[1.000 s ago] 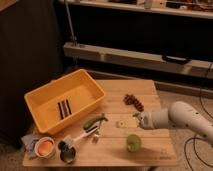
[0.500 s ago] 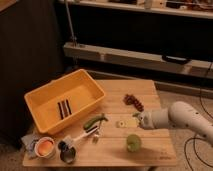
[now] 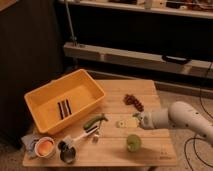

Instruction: Place pepper in plastic cup

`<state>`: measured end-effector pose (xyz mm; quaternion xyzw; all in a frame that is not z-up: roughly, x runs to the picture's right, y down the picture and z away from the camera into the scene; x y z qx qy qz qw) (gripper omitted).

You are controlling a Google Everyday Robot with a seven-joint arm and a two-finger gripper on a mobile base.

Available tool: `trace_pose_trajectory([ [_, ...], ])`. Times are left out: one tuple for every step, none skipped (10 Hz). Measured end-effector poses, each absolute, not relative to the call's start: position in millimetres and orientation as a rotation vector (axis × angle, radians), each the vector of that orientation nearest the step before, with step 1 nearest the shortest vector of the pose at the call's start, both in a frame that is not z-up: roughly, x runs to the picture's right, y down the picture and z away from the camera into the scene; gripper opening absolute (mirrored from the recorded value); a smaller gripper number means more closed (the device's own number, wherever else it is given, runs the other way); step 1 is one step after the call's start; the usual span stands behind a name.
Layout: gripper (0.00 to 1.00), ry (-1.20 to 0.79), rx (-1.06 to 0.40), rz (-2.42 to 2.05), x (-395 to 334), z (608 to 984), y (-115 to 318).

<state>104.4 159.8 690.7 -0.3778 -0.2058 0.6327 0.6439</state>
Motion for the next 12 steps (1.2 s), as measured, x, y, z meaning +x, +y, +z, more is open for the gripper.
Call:
trace_pose_trajectory([
  [0.8,-0.469,-0.86,1.441,104.4,690.7,159.8],
  [0.8,-0.469,-0.86,1.441,104.4,690.7,159.8],
  [0.8,-0.469,-0.86,1.441,104.4,690.7,159.8],
  [0.8,-0.469,-0.86,1.441,104.4,690.7,159.8],
  [0.8,-0.469,-0.86,1.441,104.4,690.7,159.8],
  [0.8,-0.469,-0.86,1.441,104.4,690.7,159.8],
  [0.8,-0.469,-0.86,1.441,104.4,690.7,159.8],
  [0.8,-0.469,-0.86,1.441,104.4,690.7,159.8],
  [0.8,-0.469,-0.86,1.441,104.4,690.7,159.8],
  [0.8,-0.468,-0.858,1.439,104.6,690.6,159.3],
  [0.8,-0.471,-0.851,1.425,105.6,691.3,156.5],
  [0.8,-0.489,-0.842,1.385,102.2,692.4,151.9],
])
